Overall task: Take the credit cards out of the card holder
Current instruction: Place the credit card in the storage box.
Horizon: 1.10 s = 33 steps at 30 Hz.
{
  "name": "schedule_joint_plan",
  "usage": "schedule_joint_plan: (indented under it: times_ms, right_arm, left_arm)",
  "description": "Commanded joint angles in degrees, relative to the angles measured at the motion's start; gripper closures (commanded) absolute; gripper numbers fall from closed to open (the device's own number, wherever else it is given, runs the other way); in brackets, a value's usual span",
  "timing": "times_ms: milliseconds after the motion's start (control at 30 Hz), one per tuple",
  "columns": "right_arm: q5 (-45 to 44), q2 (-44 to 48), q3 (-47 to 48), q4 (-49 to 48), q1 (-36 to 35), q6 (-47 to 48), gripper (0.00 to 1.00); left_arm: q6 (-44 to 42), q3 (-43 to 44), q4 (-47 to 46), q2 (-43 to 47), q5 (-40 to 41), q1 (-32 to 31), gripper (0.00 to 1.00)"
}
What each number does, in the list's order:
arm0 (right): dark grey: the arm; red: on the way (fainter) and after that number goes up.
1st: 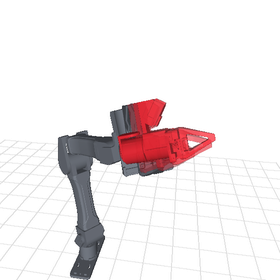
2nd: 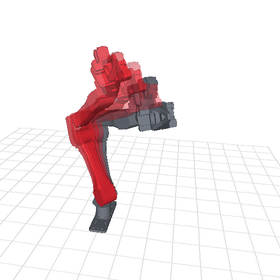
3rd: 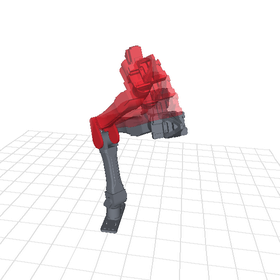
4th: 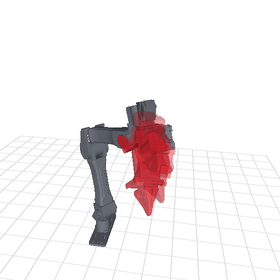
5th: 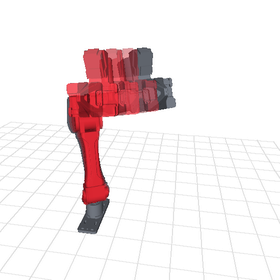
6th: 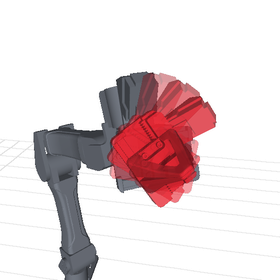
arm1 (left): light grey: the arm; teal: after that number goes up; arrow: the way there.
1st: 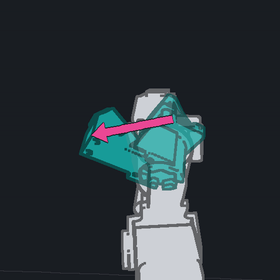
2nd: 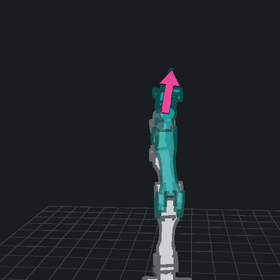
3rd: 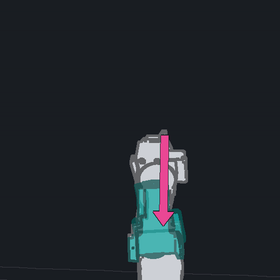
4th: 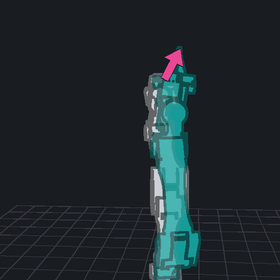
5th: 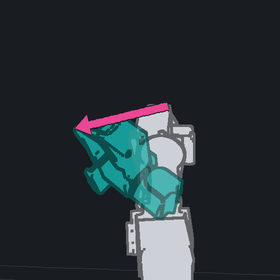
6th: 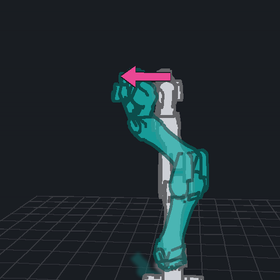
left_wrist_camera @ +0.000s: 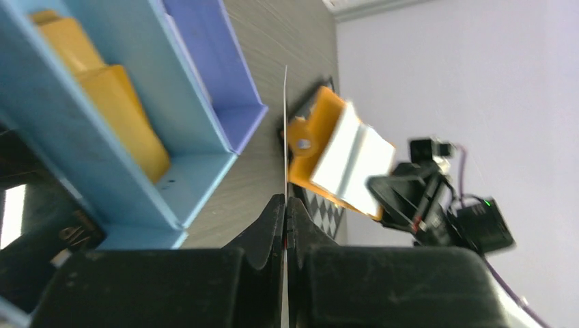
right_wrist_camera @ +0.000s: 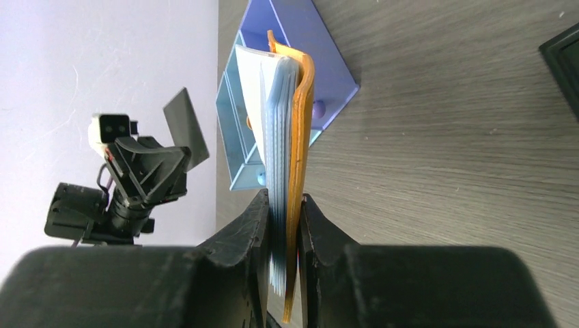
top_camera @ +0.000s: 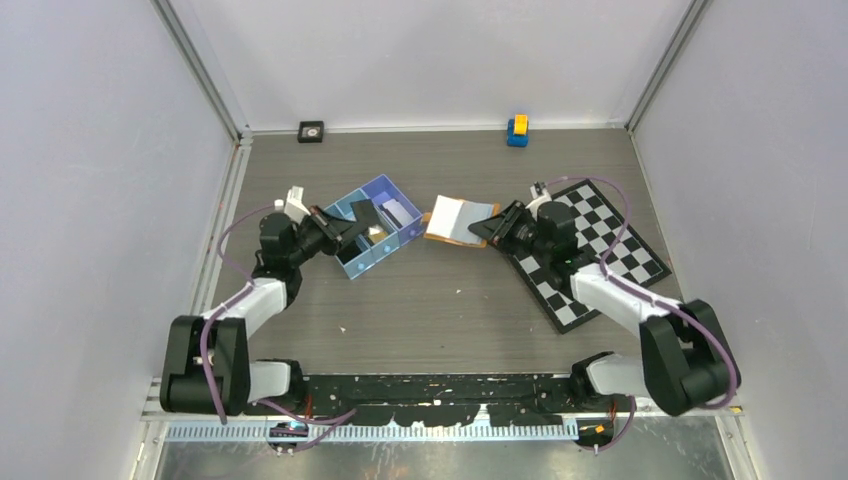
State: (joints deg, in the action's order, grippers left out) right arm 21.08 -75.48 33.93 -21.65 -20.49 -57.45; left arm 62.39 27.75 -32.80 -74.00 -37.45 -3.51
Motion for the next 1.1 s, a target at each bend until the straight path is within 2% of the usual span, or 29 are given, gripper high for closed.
schedule_joint_plan:
  times_ms: [0,167,233,833,1067]
  right_arm:
    - [-8.0,7.7,-0.3,4.6,0.2,3.5,0.99]
    - [-9.5,9.5,-0.4,5.7,0.3,4.1,0.99]
    - [-9.4,9.4,-0.4,5.7,0.3,4.1,0.99]
    - [-8.3,8.3,-0.4,4.6,0.3,3.9,1.00]
    - [-7.4,7.1,-0.4,3.5,0.3,3.8,0.99]
  left_arm:
    - [-2.8,-2.6,7.0,6.0,12.2,0.9,1.00]
    - [-2.3,-2.9,17.0,12.2,23.3,1.0,1.00]
    - [-2.1,-3.4,18.0,13.4,25.6,1.0,1.00]
    - [-3.2,-2.8,18.1,8.1,27.2,1.0,1.00]
    - [-2.5,-3.5,13.4,4.7,24.9,1.0,1.00]
